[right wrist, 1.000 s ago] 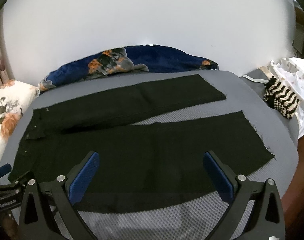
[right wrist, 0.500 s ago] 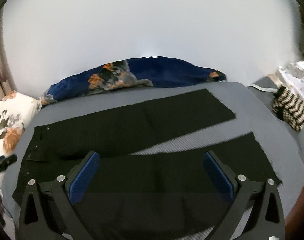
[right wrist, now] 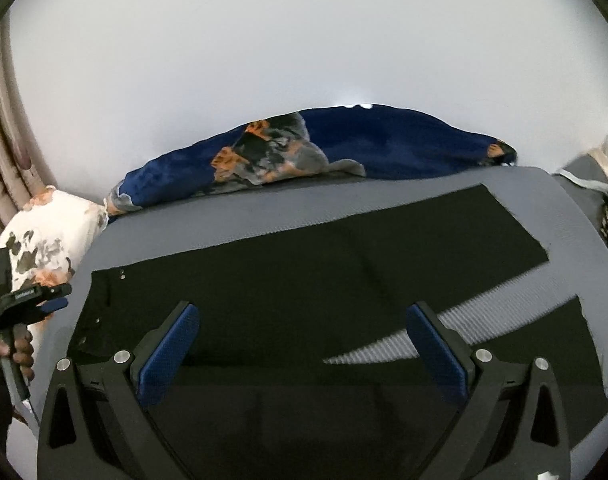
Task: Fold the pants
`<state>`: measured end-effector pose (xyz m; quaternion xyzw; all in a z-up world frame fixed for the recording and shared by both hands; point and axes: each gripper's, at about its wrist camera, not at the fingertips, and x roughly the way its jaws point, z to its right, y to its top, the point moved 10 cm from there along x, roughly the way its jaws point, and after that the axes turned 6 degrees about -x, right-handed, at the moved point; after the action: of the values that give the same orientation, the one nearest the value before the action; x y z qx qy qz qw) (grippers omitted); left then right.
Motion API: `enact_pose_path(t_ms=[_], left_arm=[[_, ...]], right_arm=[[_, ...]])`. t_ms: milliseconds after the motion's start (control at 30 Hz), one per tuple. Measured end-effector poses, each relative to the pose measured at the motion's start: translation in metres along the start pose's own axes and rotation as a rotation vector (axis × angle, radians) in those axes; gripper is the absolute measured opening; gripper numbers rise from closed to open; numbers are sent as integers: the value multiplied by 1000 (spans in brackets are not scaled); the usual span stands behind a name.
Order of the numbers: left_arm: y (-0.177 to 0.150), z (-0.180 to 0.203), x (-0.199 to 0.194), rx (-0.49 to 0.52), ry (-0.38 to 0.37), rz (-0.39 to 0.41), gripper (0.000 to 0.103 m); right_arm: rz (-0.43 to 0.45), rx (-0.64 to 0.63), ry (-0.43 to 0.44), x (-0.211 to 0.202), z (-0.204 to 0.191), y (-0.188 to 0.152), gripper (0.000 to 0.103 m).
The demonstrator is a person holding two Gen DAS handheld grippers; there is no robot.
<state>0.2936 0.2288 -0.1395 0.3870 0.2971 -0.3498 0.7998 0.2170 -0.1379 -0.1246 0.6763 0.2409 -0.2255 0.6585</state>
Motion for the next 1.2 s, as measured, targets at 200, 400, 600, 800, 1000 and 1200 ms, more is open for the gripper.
enact_pose_path(t_ms=[200,400,600,800,1000,1200], left_arm=[[19,-12,35,-72,-112,-88,55],[36,-27,59,-153,-136,-154,55],[40,-18,72,-194,-250,-243,38],[45,-7,82,-170,-276,-278,26],[50,1,109,-214,-301,-308,26],[51,7,107,-230,-312,-247,14]], right_arm=[[-45,-41,-8,36,-13,11,103],[-82,-59,12,65,-31,15,103],[-89,-79,32,84,-42,22,103],[-94,-115,53,106,-53,28,103],[-121,-173,114,134,-66,34,103],[-190,-344,223,172,-81,41,103]])
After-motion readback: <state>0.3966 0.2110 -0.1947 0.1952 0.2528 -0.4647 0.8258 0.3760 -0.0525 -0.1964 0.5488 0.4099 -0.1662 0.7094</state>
